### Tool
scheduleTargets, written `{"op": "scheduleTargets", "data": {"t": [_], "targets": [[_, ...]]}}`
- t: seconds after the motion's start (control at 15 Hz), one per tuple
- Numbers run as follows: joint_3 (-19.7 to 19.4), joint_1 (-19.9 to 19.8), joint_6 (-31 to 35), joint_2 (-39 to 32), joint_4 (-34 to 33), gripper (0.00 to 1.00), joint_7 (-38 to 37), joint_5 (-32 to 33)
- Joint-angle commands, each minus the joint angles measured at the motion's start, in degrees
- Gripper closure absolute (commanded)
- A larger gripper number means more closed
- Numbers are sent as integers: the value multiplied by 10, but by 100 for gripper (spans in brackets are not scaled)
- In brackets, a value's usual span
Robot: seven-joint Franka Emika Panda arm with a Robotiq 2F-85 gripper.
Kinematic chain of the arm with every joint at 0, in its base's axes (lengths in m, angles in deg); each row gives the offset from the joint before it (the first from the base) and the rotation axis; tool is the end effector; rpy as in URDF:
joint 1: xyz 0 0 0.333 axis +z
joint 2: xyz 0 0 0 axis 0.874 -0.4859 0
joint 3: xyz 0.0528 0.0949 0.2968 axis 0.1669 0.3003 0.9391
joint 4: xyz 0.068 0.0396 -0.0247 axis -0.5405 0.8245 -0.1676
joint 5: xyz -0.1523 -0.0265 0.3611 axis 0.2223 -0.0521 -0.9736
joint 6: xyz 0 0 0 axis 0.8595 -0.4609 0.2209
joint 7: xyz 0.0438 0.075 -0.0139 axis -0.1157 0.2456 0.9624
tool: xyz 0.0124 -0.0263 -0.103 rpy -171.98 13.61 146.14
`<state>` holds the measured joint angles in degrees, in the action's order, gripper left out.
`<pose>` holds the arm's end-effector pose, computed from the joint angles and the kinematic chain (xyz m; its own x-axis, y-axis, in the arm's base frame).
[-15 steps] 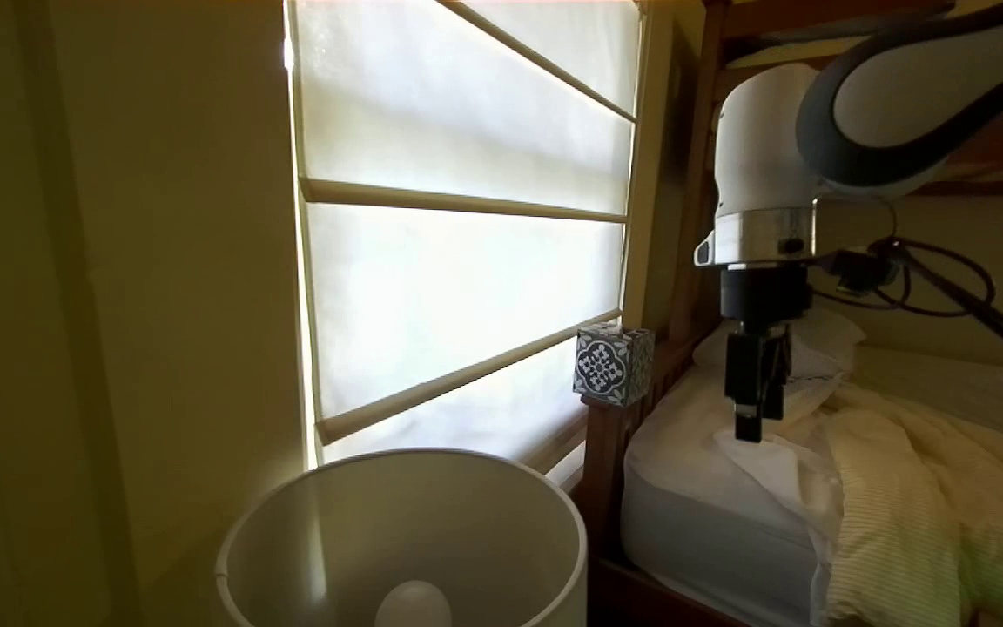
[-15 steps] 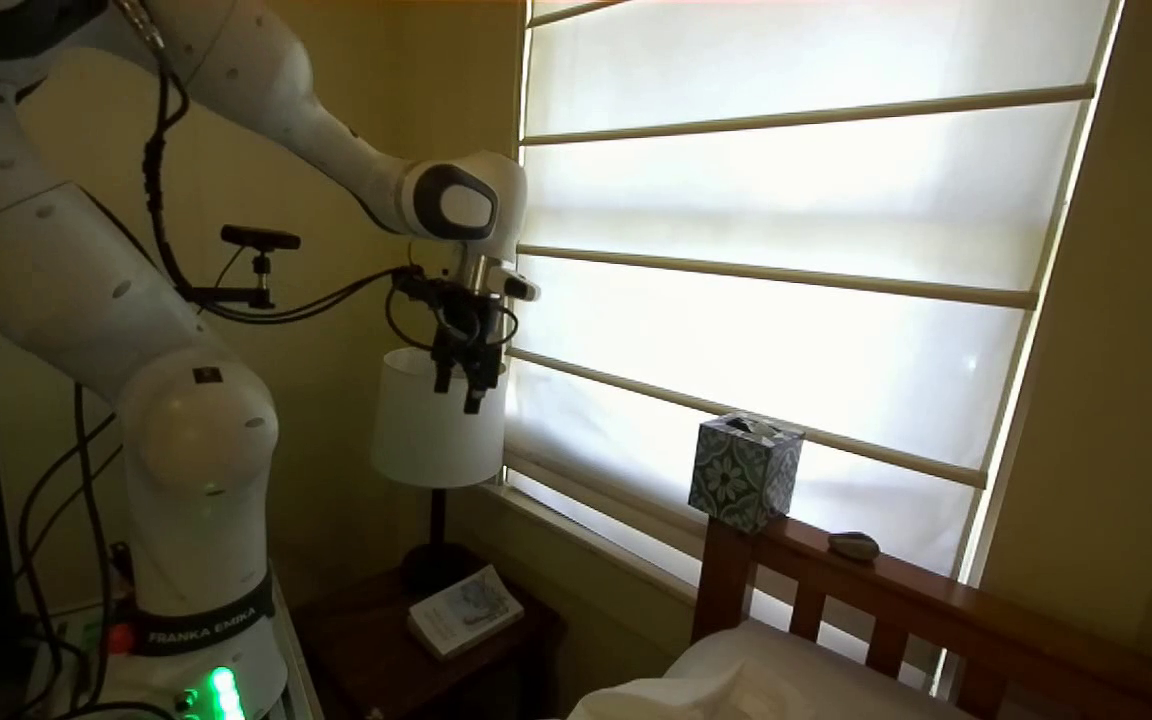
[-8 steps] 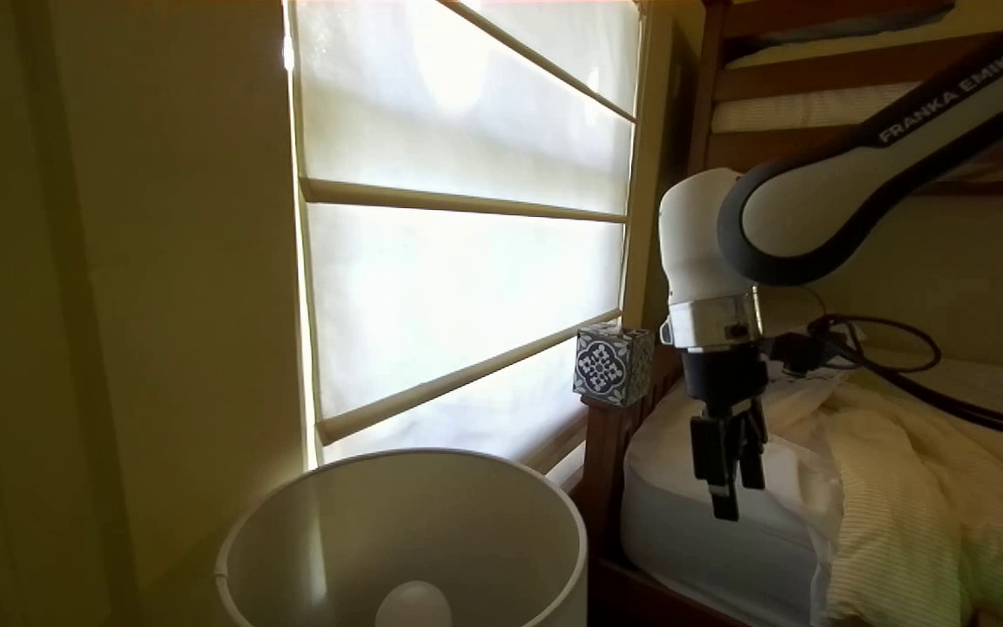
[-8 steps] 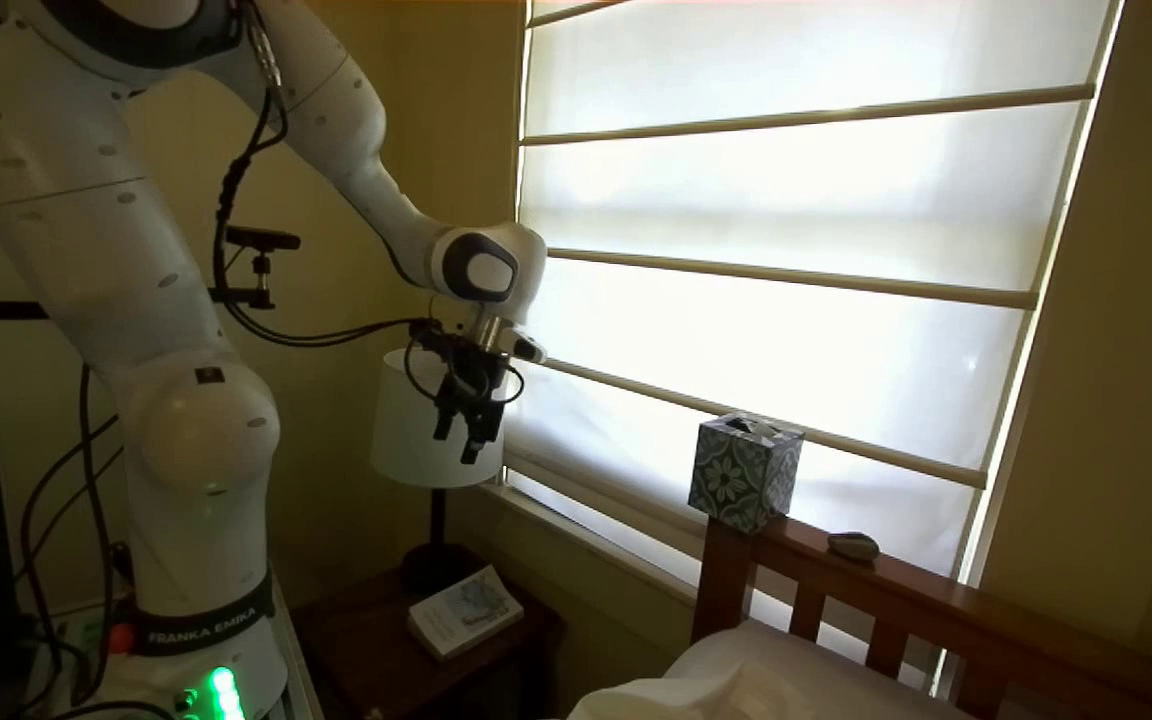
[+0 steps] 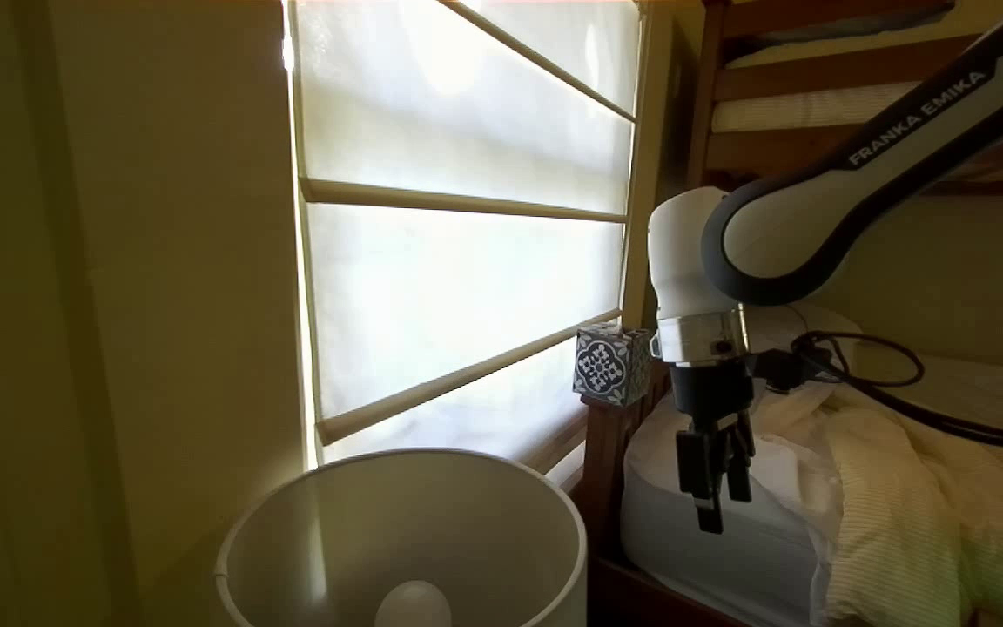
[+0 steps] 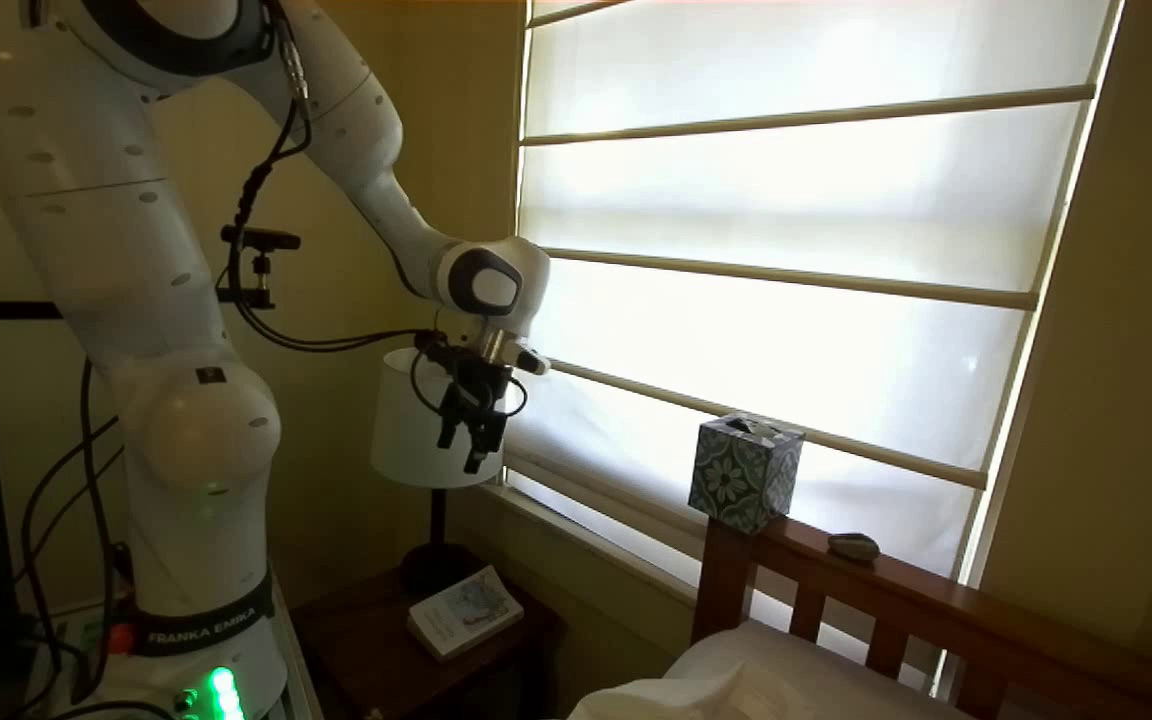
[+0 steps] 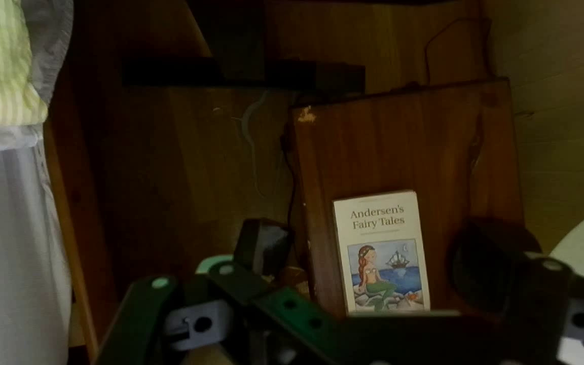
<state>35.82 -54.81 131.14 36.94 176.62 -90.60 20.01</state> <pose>0.3724 0.0898 0.3315 0.9651 0.0265 -0.2606 0.0159 -0.9990 -0.0425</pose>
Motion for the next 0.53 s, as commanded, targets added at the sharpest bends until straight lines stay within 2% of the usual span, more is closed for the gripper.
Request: {"op": "scheduleTargets", "data": {"t": [0.0, 0.2, 0.47], "targets": [[-32, -8, 119, -119, -7, 0, 59, -41], [-43, -6, 166, -217, -33, 0, 123, -98], [-15, -18, 158, -362, -101, 0, 163, -141]]}}
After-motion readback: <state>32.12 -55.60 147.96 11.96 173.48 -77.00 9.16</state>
